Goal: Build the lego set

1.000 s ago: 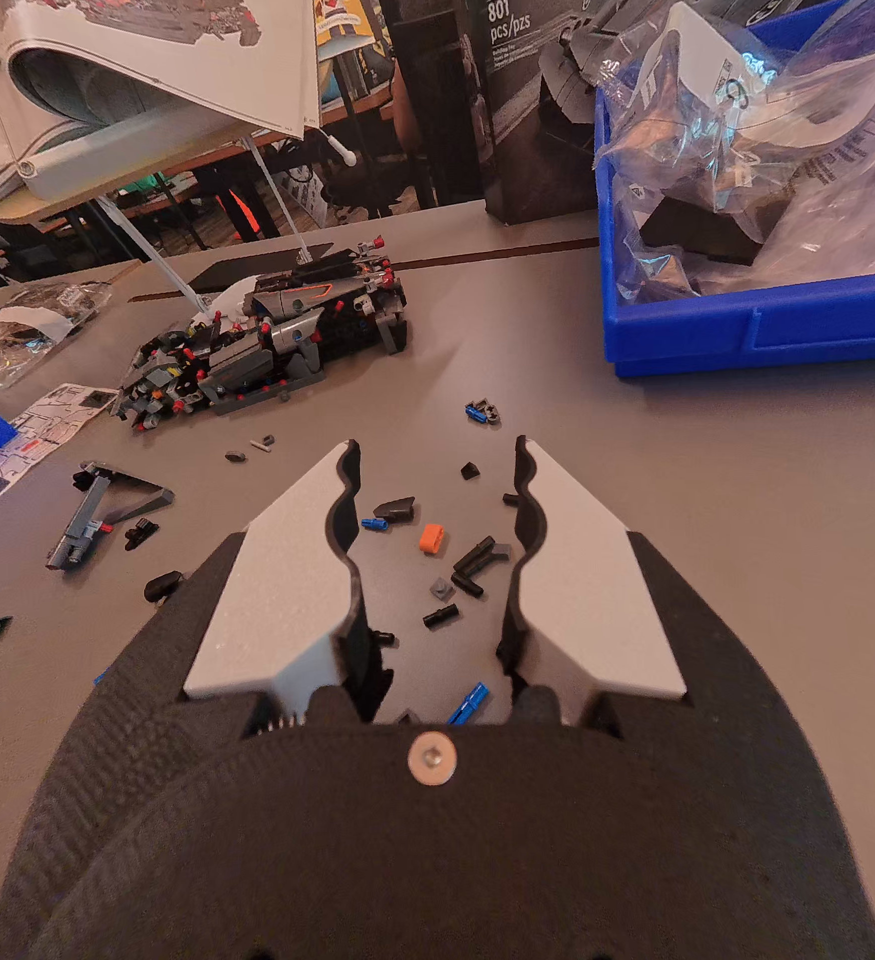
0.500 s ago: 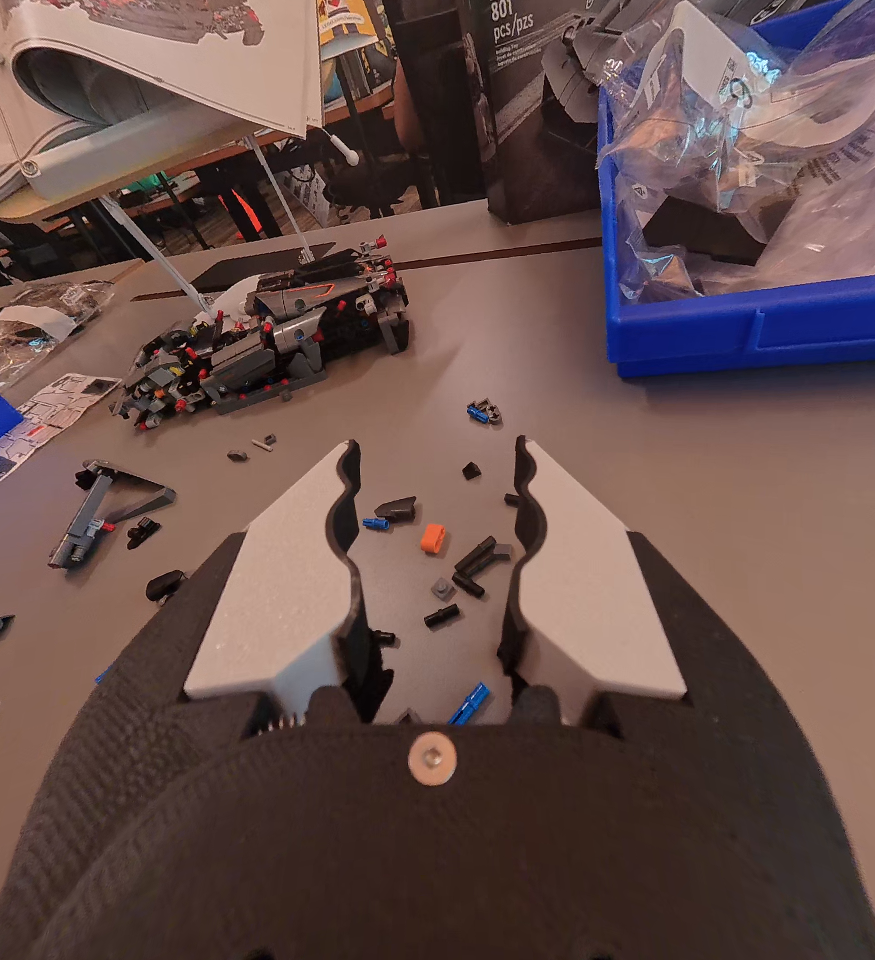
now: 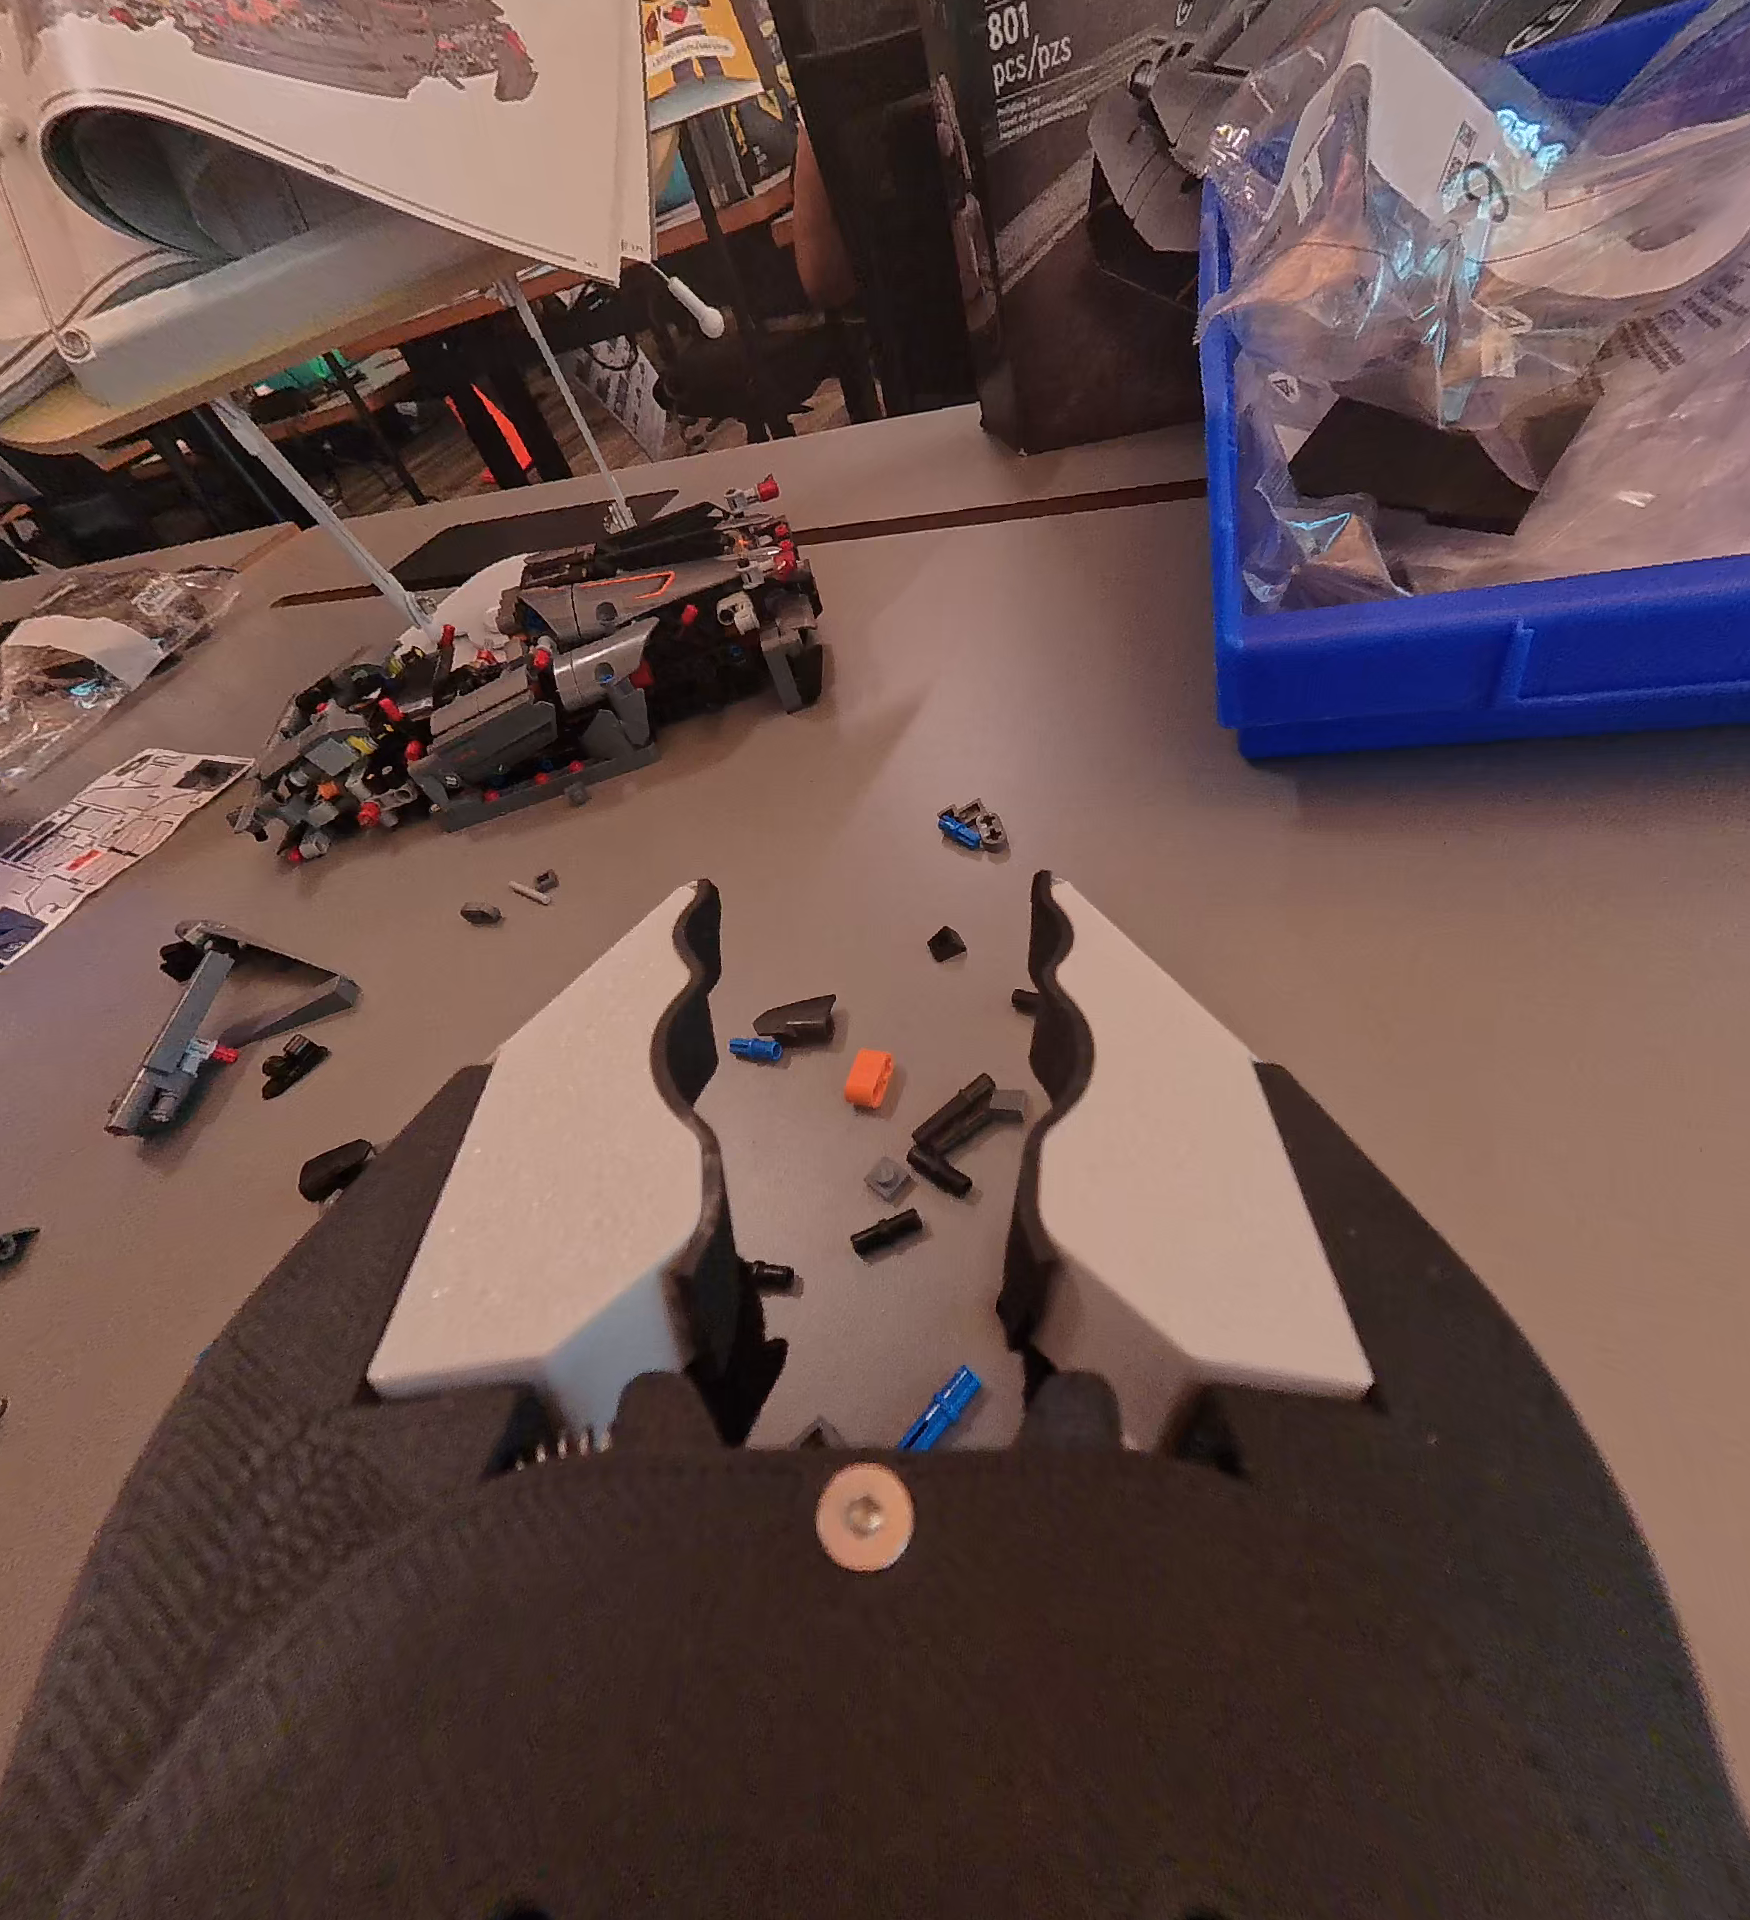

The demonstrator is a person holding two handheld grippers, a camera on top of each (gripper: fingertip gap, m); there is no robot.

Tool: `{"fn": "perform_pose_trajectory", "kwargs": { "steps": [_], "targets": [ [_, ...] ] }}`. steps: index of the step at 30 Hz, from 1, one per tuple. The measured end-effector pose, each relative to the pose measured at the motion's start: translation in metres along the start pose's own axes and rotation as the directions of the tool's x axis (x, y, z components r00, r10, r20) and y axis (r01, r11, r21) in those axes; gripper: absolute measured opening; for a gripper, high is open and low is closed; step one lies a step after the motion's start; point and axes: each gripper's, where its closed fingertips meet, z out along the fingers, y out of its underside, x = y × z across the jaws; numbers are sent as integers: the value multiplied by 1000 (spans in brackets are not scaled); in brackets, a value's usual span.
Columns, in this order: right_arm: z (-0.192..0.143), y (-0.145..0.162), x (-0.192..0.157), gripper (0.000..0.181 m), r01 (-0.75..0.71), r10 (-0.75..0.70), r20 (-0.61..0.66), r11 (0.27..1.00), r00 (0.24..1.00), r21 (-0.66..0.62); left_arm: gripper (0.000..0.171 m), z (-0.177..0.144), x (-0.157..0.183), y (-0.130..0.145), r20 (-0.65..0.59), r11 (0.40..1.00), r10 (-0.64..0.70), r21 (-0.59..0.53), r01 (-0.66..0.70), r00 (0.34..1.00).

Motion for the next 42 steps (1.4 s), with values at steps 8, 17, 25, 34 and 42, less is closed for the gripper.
{"fn": "perform_pose_trajectory", "kwargs": {
  "steps": [8, 17, 25, 34, 42],
  "targets": [
    [-1, -1, -1, 58, 3, -3, 7, 1000, 1000, 6, 5, 4, -35, 4, 89, 999, -18, -42, 22, 996],
    [-2, -3, -2, 58, -6, 6, 22, 1000, 1000, 22, 12, 14, -40, -1, 36, 998, -66, -11, 66, 997],
    [-4, -6, -5, 60, -1, -1, 33, 999, 999, 48, 55, -23, -4, -22, 181, 987, 139, 50, -150, 974],
    [-7, -10, -11, 60, 0, -5, 67, 997, 998, 82, 39, -18, -3, -11, 298, 972, 235, -80, -221, 925],
    [-13, -16, -13, 60, -43, 29, 111, 991, 993, 130, 0, 2, -22, 1, 265, 966, 246, -147, -213, 932]
  ]
}}
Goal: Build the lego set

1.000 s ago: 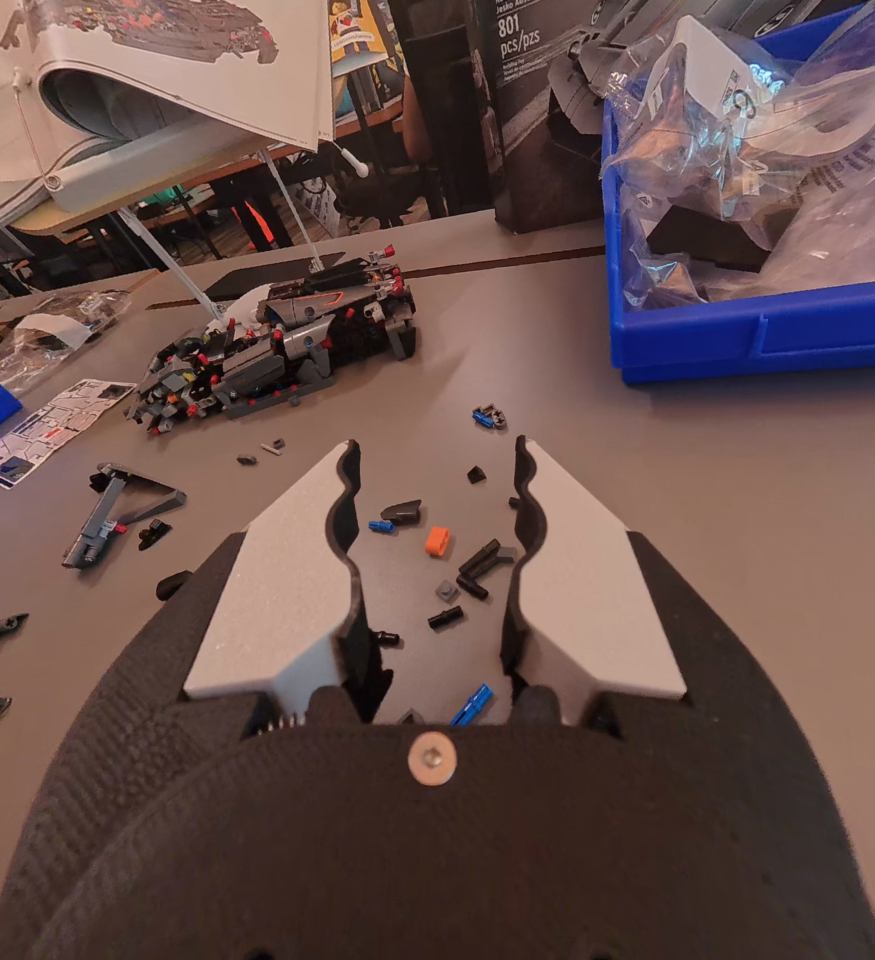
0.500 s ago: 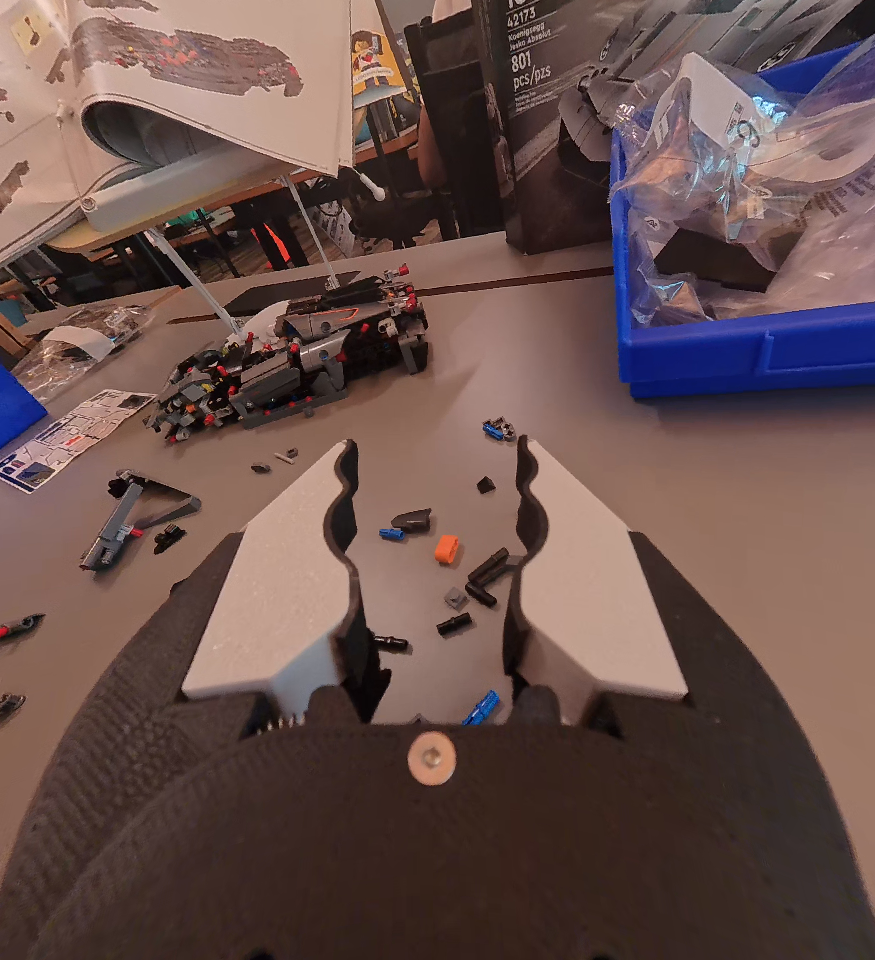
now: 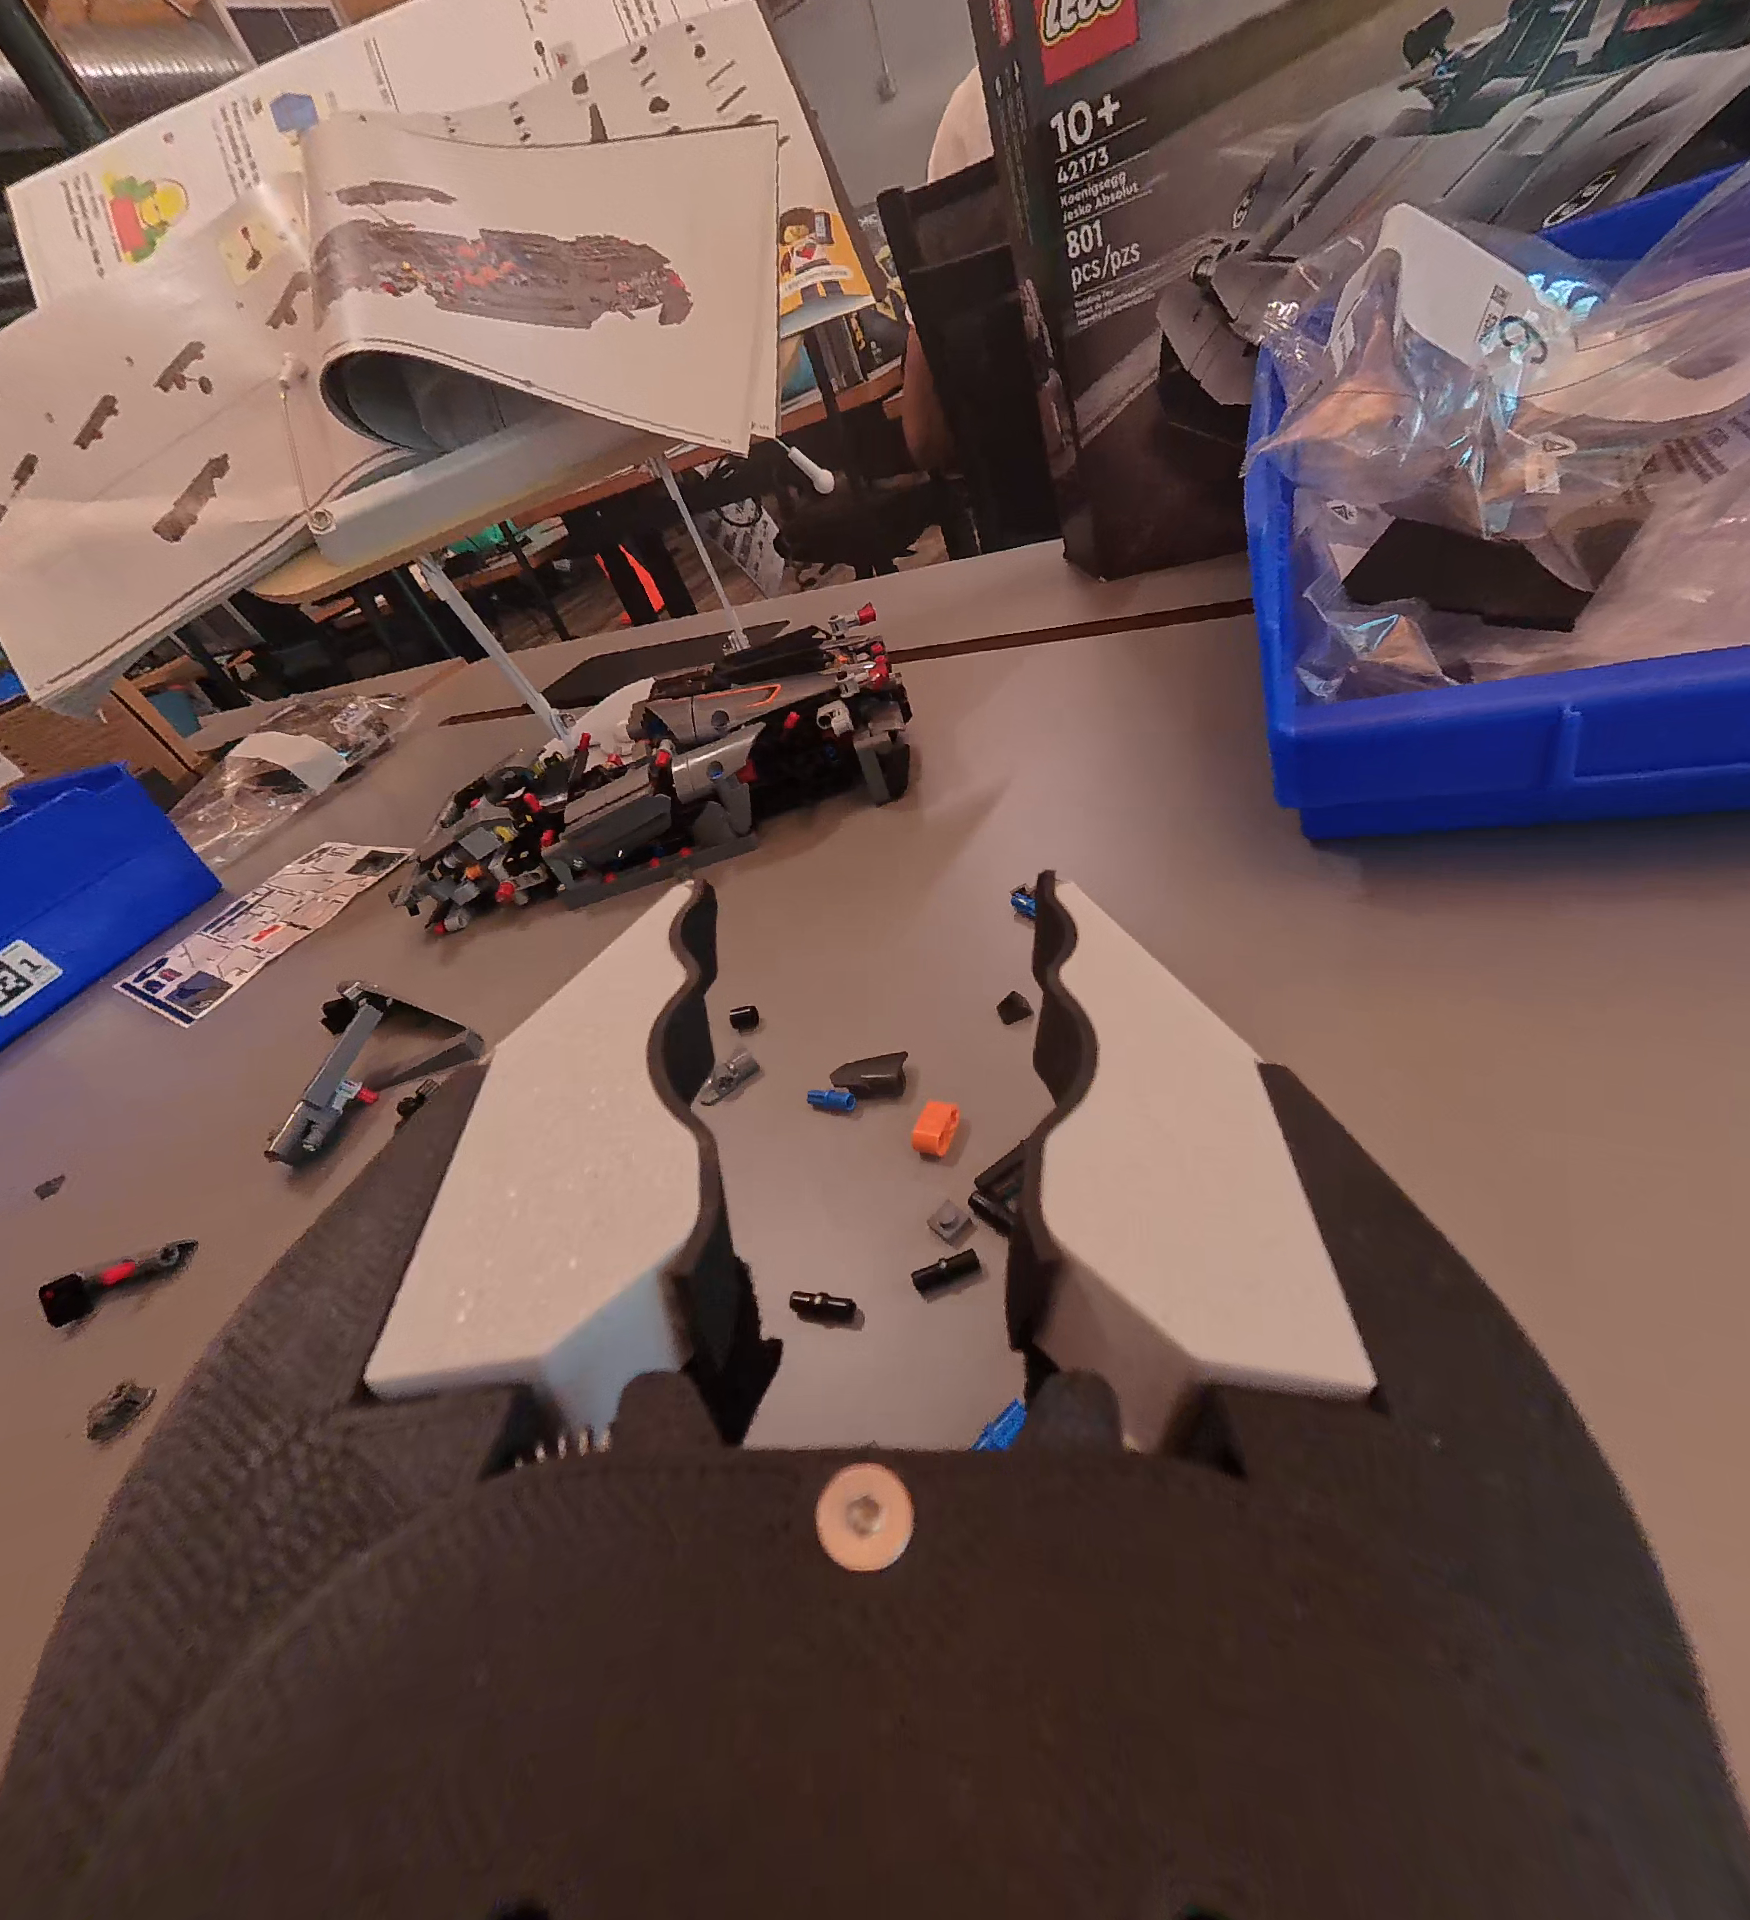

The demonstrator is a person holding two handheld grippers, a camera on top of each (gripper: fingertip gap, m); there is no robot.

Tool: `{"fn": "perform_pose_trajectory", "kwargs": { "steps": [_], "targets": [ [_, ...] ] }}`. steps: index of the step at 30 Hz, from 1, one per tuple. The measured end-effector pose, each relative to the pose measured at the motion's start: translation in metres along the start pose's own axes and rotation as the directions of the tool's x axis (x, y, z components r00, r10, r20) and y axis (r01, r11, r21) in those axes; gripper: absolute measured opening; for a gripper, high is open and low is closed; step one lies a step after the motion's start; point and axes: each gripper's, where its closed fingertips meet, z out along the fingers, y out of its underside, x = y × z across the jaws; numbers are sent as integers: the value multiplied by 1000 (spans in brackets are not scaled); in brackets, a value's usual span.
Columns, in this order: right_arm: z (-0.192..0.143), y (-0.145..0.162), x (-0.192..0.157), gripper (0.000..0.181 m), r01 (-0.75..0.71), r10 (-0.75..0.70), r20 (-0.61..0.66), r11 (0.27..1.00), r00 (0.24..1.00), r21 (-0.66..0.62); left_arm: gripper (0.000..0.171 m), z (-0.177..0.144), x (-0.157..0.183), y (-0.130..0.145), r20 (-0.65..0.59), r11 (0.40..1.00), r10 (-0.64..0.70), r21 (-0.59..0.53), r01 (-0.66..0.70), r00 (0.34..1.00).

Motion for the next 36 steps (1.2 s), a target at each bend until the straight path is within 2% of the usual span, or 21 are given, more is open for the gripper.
{"fn": "perform_pose_trajectory", "kwargs": {
  "steps": [2, 4, 6, 9, 12, 16, 19, 22, 26, 31, 34, 36],
  "targets": [
    [0, 0, -2, 59, -1, 1, 11, 1000, 1000, 2, 0, 6, -10, 2, 49, 998, 52, -40, -50, 997],
    [0, 0, -3, 59, 1, -1, 17, 1000, 1000, 4, 2, 9, -11, -3, 30, 999, 35, -25, -34, 999],
    [-1, -1, -4, 59, 0, -1, 25, 1000, 1000, 11, 18, 7, -9, -10, 2, 1000, 7, 14, -7, 1000],
    [-2, -3, -5, 59, 2, -3, 29, 1000, 1000, 27, 27, -6, -14, -18, 68, 998, 31, 54, -34, 997],
    [-3, -6, -6, 58, 8, -9, 31, 999, 999, 41, 46, -21, -8, -25, 119, 995, 50, 82, -60, 992],
    [-4, -7, -10, 58, 27, -29, 38, 999, 999, 46, 49, -53, 22, -51, 153, 968, 113, 205, -143, 982],
    [-4, -8, -12, 57, 27, -29, 47, 998, 998, 52, 50, -77, 75, -78, 100, 921, 209, 313, -230, 973],
    [-6, -10, -13, 57, 21, -25, 58, 997, 998, 68, 57, -84, 158, -101, -41, 866, 348, 396, -304, 937],
    [-8, -12, -15, 57, 20, -25, 69, 997, 997, 75, 65, -76, 265, -119, -145, 775, 546, 461, -432, 825],
    [-9, -12, -19, 56, 29, -36, 84, 997, 996, 77, 73, -60, 386, -128, -352, 734, 649, 522, -434, 674],
    [-8, -12, -22, 56, 35, -42, 97, 997, 994, 73, 83, -36, 441, -131, -369, 684, 719, 527, -505, 589],
    [-8, -12, -24, 56, 40, -47, 104, 997, 993, 69, 91, -18, 474, -132, -415, 679, 732, 509, -529, 540]
  ]
}}
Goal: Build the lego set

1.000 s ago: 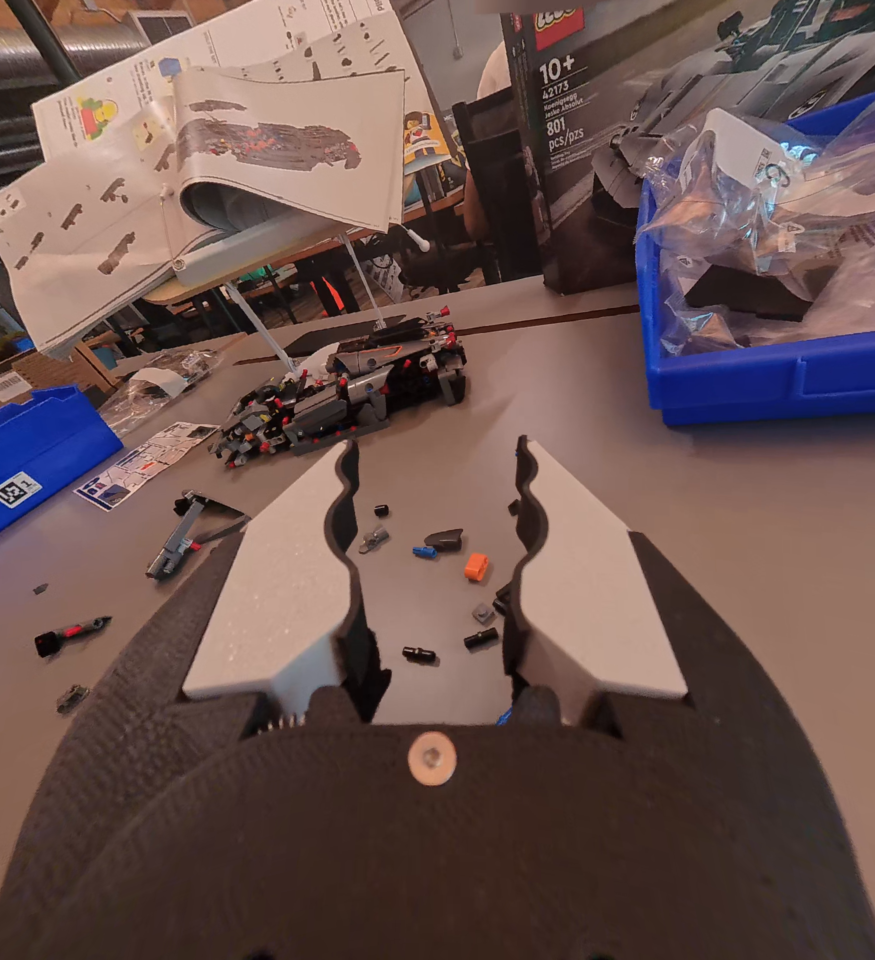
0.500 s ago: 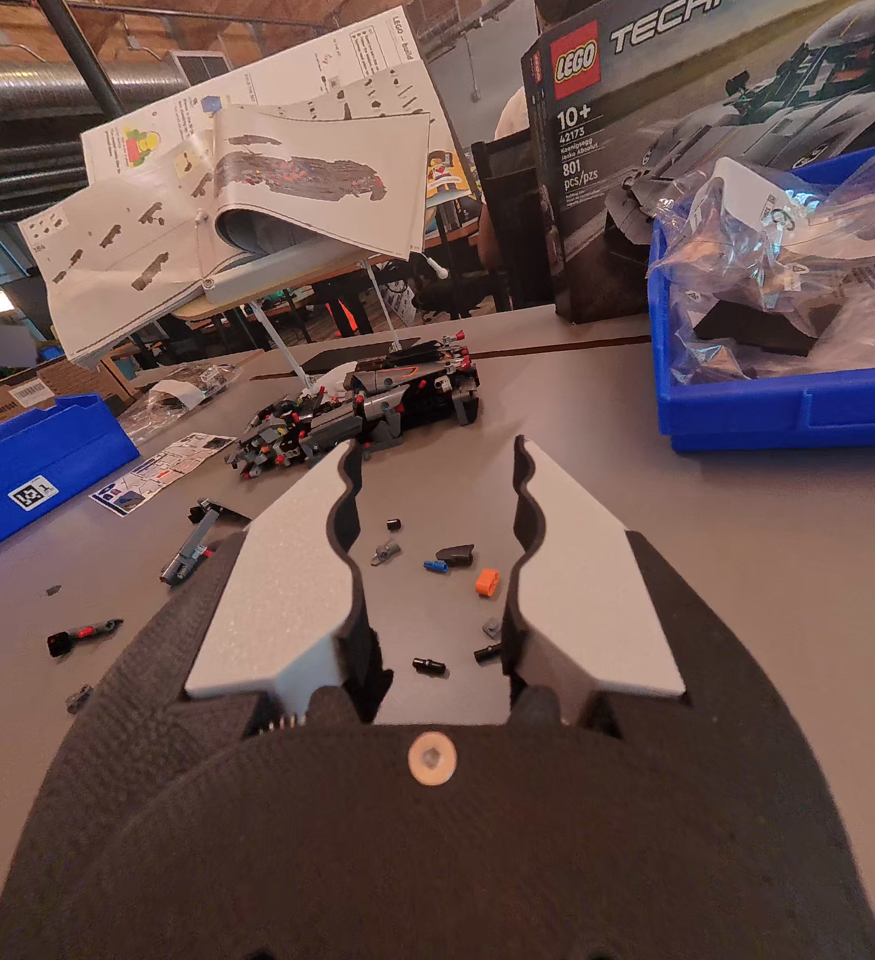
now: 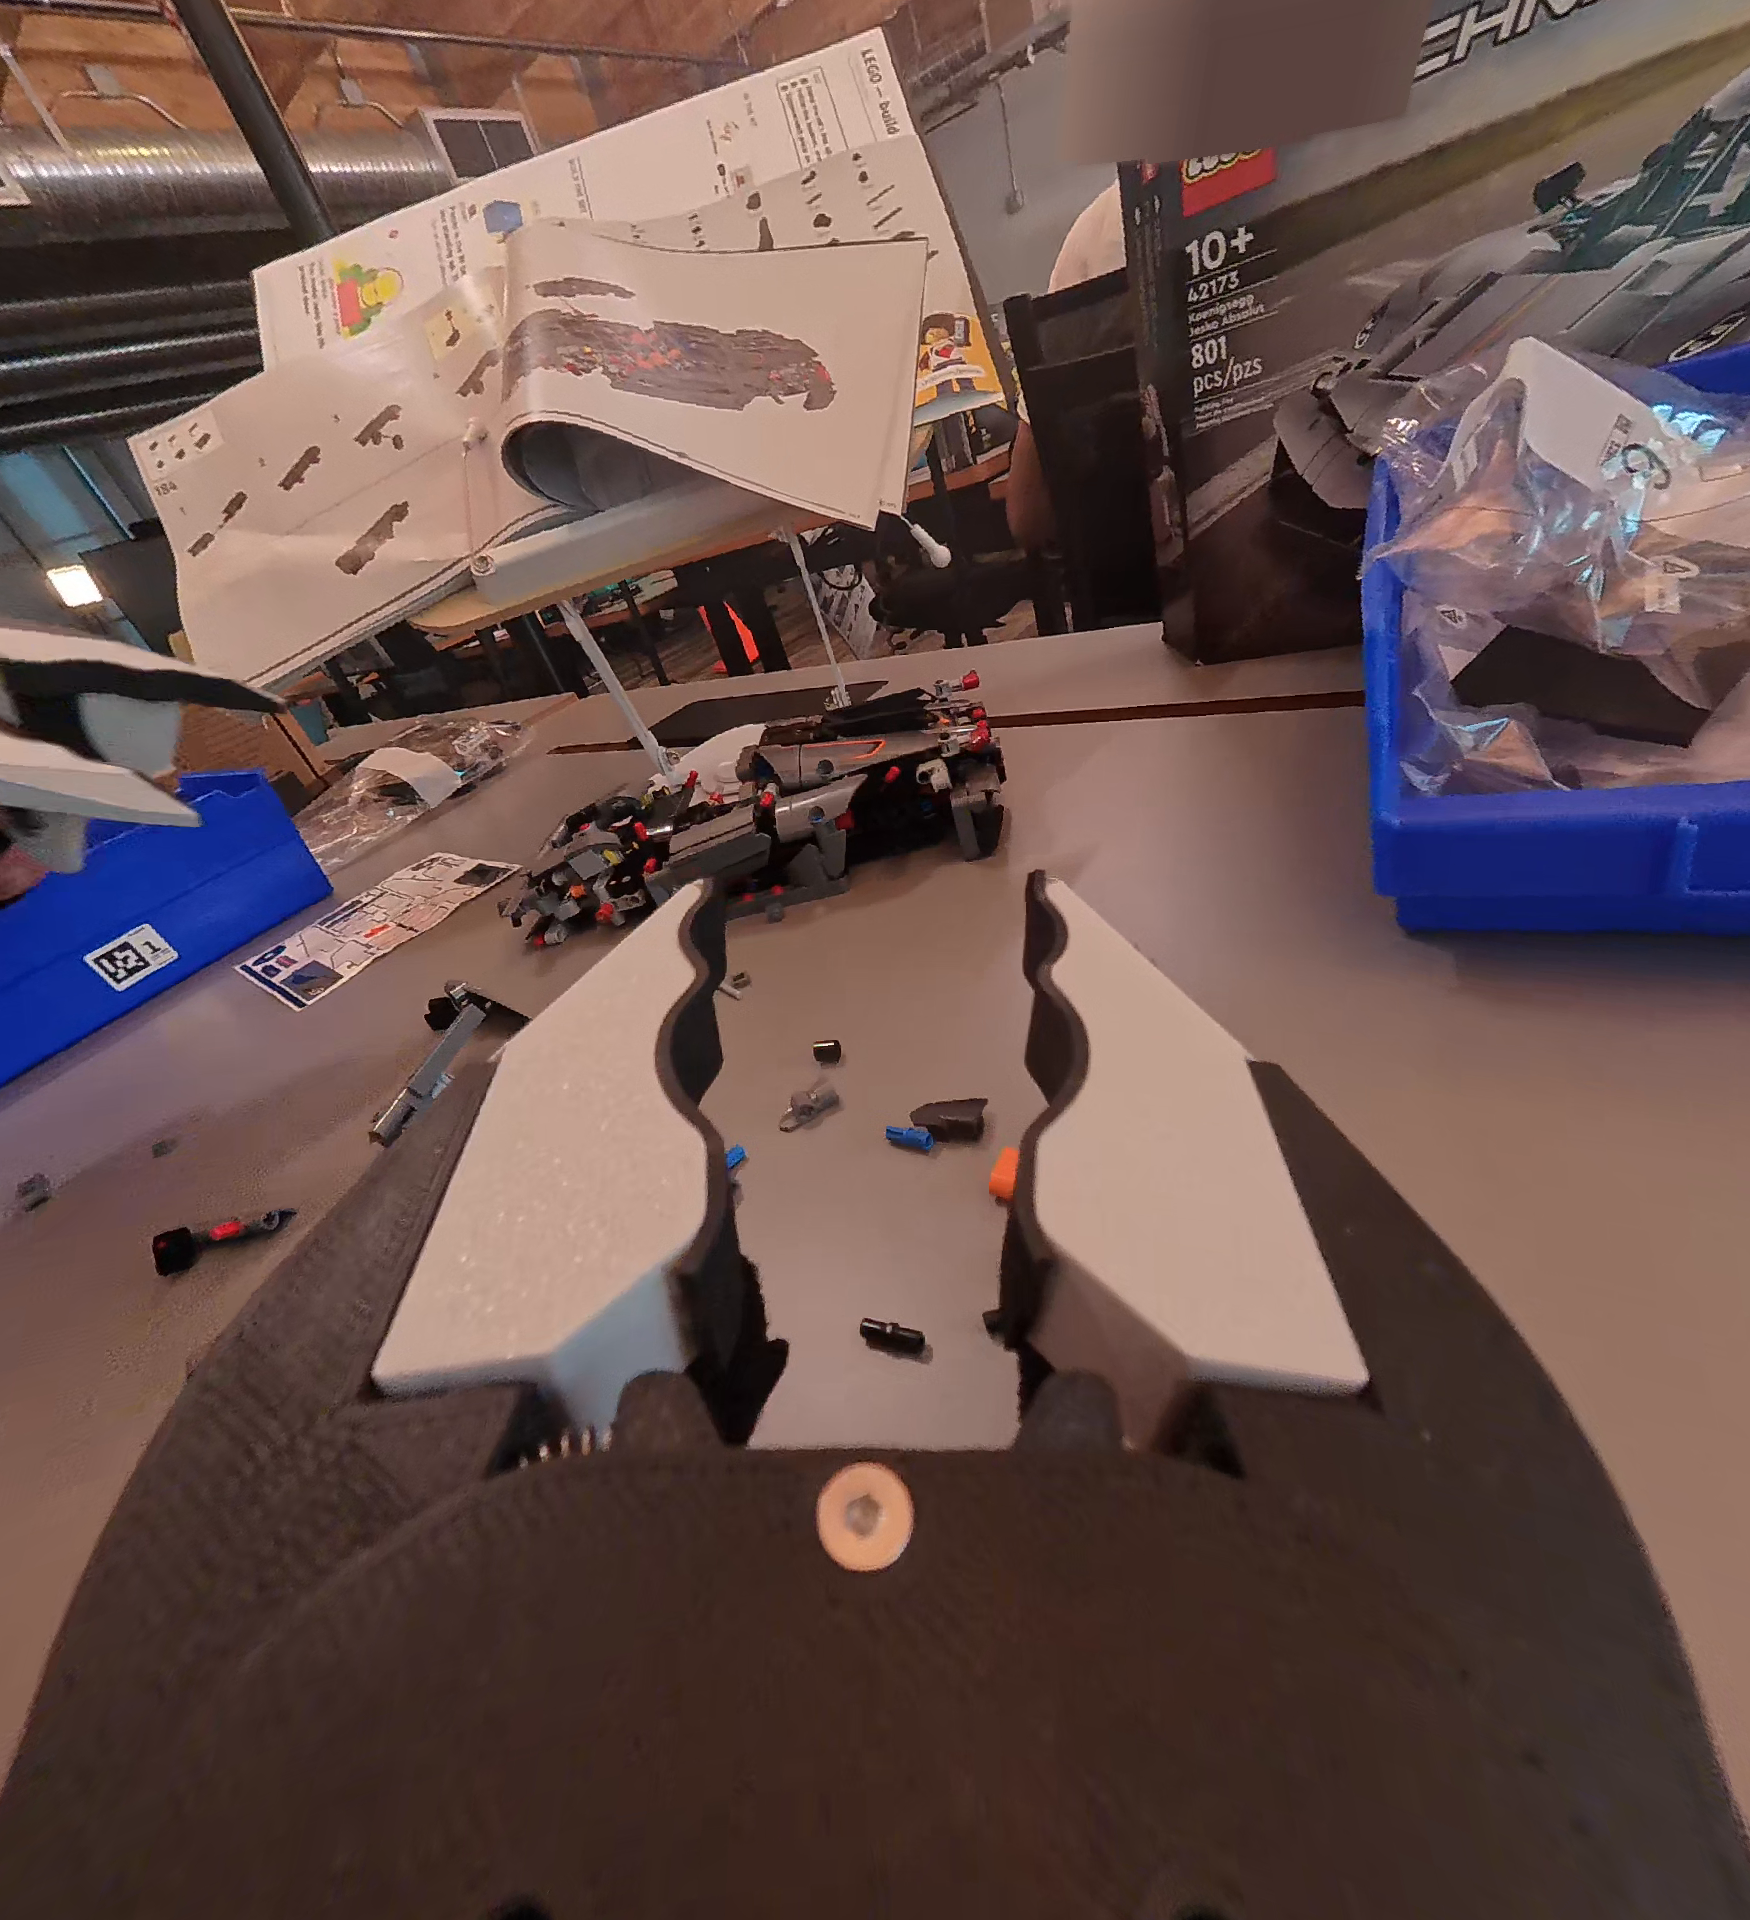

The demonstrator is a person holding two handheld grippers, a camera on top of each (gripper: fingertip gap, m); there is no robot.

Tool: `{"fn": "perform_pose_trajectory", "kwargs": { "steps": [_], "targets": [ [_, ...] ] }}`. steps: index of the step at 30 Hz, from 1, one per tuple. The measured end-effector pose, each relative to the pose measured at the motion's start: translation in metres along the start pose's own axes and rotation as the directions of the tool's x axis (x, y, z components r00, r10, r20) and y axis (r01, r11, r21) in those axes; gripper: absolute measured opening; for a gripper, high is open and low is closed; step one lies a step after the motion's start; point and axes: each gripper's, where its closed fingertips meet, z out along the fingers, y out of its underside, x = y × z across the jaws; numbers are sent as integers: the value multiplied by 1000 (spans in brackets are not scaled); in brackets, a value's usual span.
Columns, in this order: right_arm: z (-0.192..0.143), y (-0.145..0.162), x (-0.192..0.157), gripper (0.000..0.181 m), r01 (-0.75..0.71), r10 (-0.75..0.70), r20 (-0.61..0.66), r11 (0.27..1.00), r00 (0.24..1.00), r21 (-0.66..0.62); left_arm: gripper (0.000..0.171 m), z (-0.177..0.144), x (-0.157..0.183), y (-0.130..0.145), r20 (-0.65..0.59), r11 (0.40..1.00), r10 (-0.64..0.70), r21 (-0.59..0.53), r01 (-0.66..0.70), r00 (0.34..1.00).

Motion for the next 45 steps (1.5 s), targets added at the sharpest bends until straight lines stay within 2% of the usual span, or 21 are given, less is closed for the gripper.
{"fn": "perform_pose_trajectory", "kwargs": {
  "steps": [2, 4, 7, 12, 15, 18, 27, 37, 45],
  "targets": [
    [1, 0, -2, 56, 7, -7, 8, 1000, 1000, -3, 96, 33, 6, -9, -64, 1000, -6, -12, 5, 998],
    [1, 1, -4, 55, 15, -15, 13, 1000, 1000, -8, 106, 66, 5, -6, -82, 997, 18, -77, -25, 996],
    [1, 0, -7, 55, 16, -15, 23, 1000, 1000, -7, 109, 104, 3, -3, -103, 988, 62, -134, -76, 993],
    [1, 0, -10, 55, 21, -21, 33, 1000, 999, -7, 113, 141, -15, 5, -51, 951, 173, -250, -181, 984],
    [2, 0, -11, 55, 27, -26, 39, 1000, 999, -9, 113, 154, -13, 11, -100, 949, 128, -278, -151, 987],
    [3, 0, -13, 55, 20, -19, 55, 1000, 998, -12, 113, 164, -17, 19, -111, 947, 95, -298, -124, 989],
    [4, 1, -14, 55, 10, -8, 69, 1000, 998, -18, 91, 173, -28, 35, -128, 940, 45, -330, -86, 991],
    [7, 7, -17, 52, 9, -5, 88, 999, 996, -47, 90, 170, -26, 39, -154, 942, 35, -326, -84, 988],
    [7, 7, -16, 51, 1, 3, 91, 999, 996, -47, 90, 155, -27, 51, -157, 933, 36, -350, -89, 987]
  ]
}}
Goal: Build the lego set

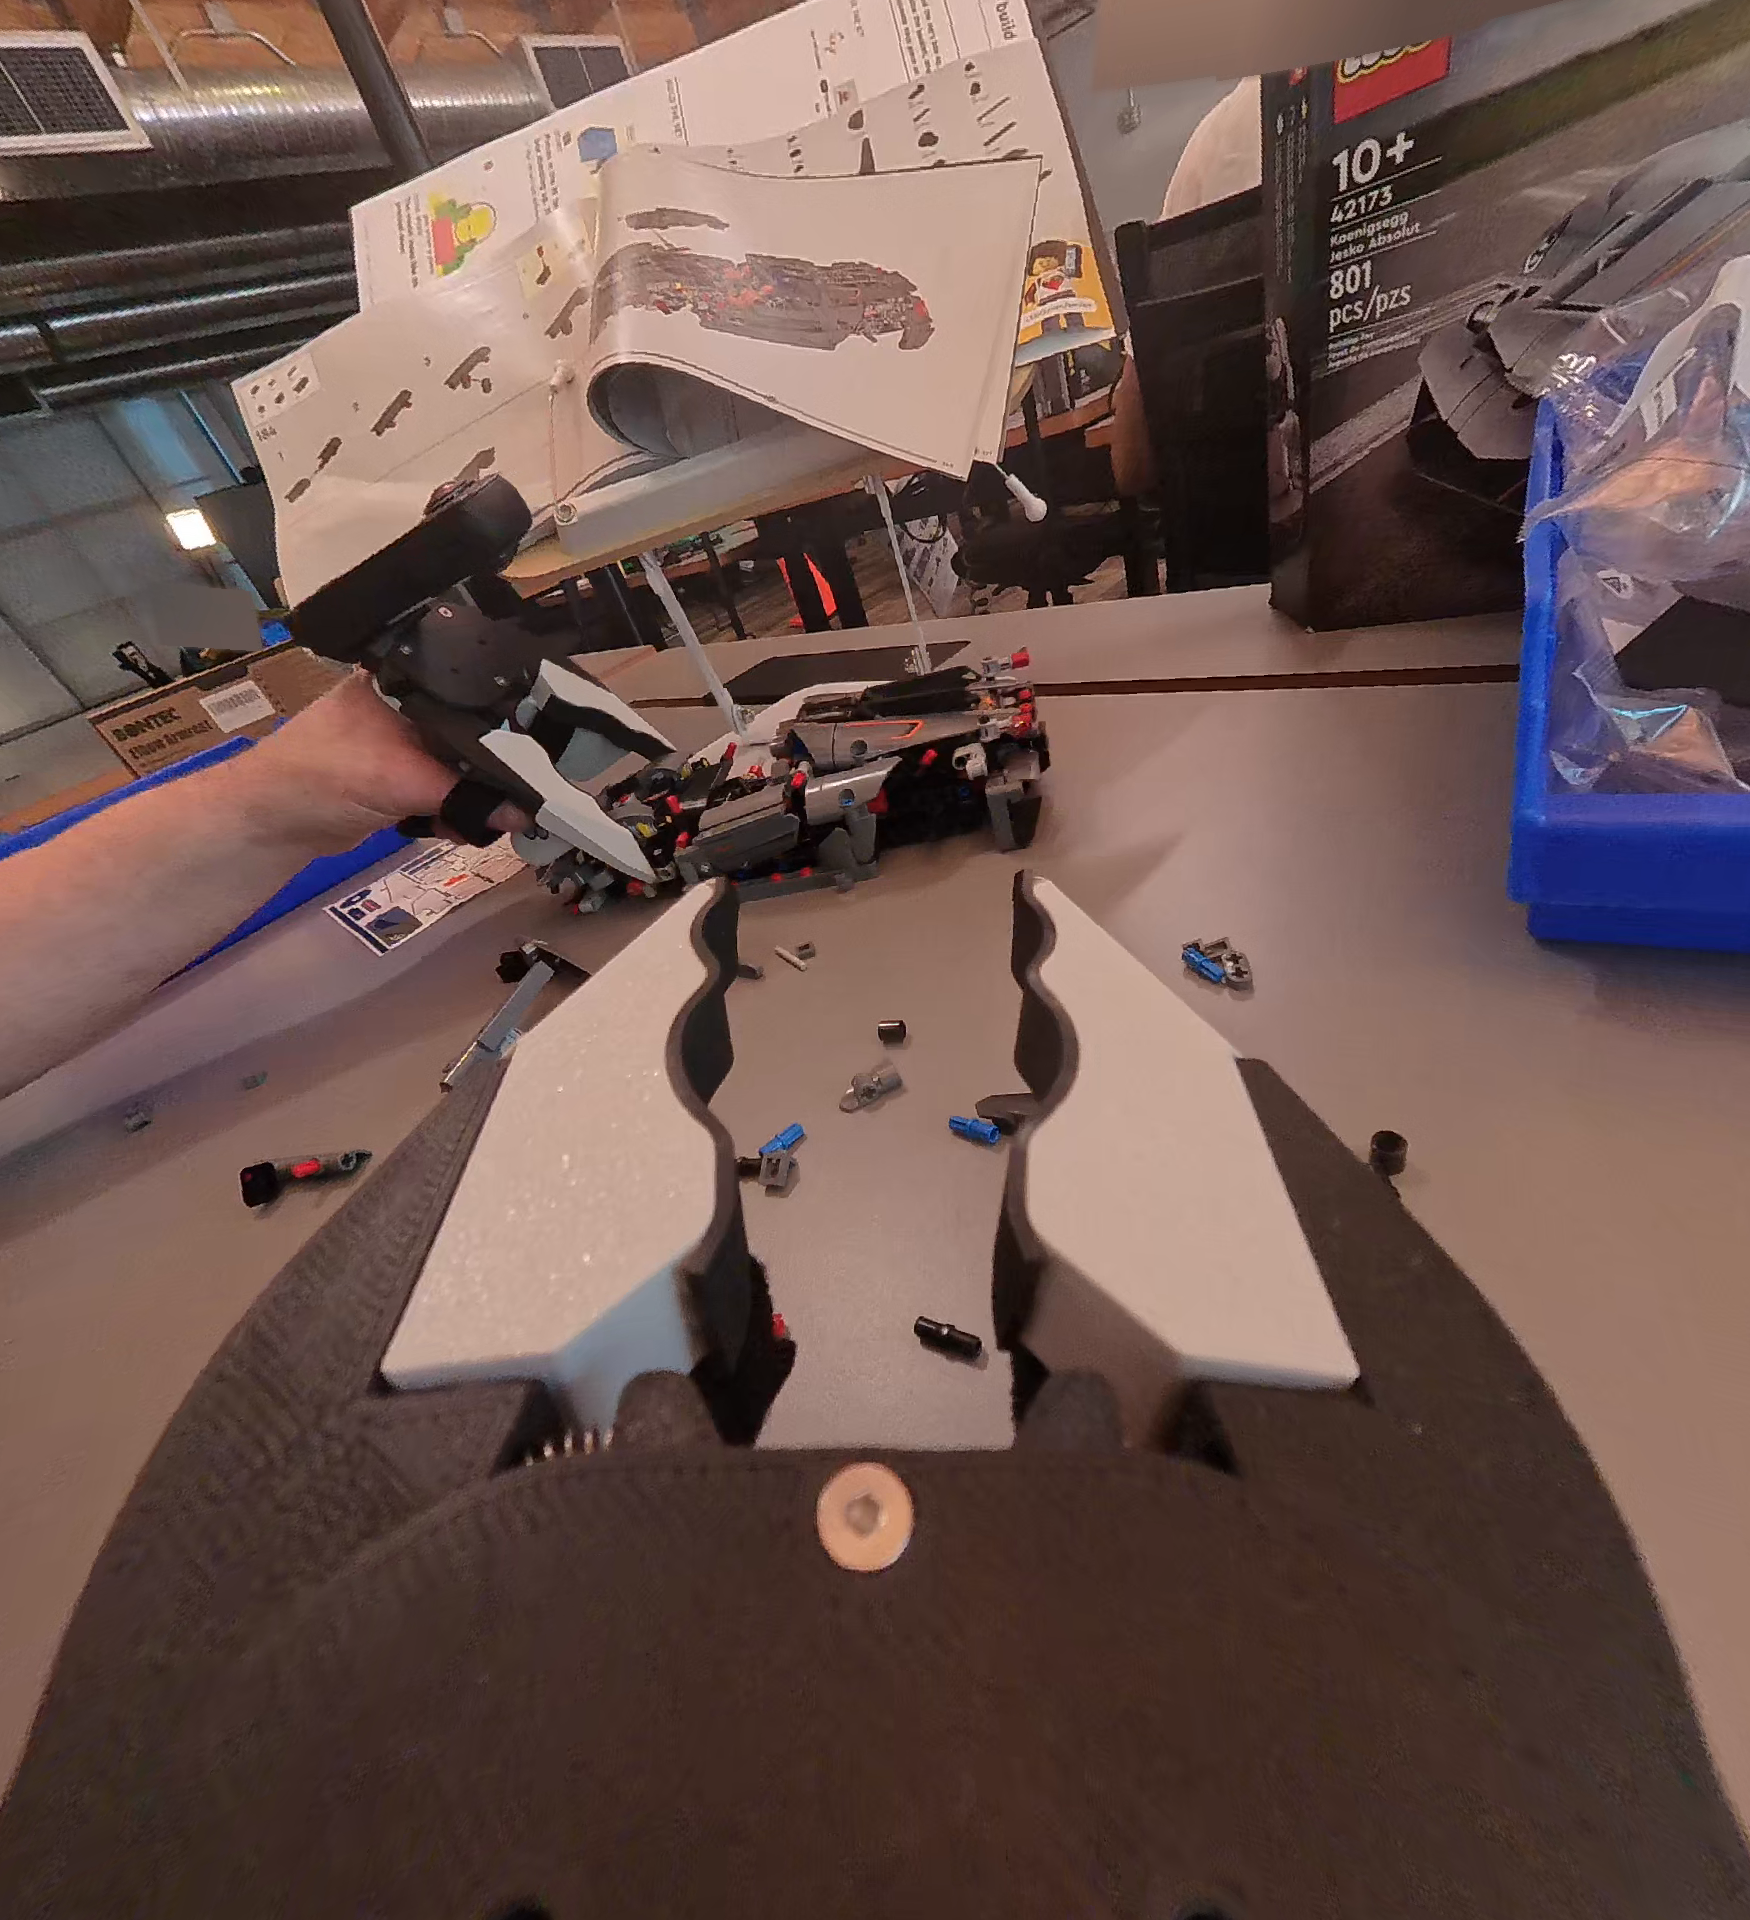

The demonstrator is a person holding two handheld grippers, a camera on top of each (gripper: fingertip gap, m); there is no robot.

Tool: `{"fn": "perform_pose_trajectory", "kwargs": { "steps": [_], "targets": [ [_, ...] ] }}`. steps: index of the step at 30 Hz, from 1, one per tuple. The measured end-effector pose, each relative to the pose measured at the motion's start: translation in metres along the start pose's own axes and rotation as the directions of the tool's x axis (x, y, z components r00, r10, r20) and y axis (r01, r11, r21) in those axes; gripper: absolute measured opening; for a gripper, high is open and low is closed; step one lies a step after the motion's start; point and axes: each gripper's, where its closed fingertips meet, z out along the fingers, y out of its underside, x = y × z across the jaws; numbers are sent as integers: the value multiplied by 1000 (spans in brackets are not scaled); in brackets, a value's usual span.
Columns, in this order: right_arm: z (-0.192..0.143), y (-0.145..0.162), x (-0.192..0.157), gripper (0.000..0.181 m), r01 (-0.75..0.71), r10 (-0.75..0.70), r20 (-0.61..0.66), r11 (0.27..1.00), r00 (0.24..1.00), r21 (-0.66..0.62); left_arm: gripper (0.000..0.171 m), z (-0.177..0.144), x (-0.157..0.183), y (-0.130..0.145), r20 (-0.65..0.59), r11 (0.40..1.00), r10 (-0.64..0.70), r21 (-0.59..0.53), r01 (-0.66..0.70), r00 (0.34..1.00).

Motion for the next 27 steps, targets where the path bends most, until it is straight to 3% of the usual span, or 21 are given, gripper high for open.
{"fn": "perform_pose_trajectory", "kwargs": {
  "steps": [27],
  "targets": [
    [-1, -2, -8, 51, 7, -7, 29, 1000, 1000, 9, 91, -49, 7, 80, 0, 995, -82, -53, 82, 997]
  ]
}}
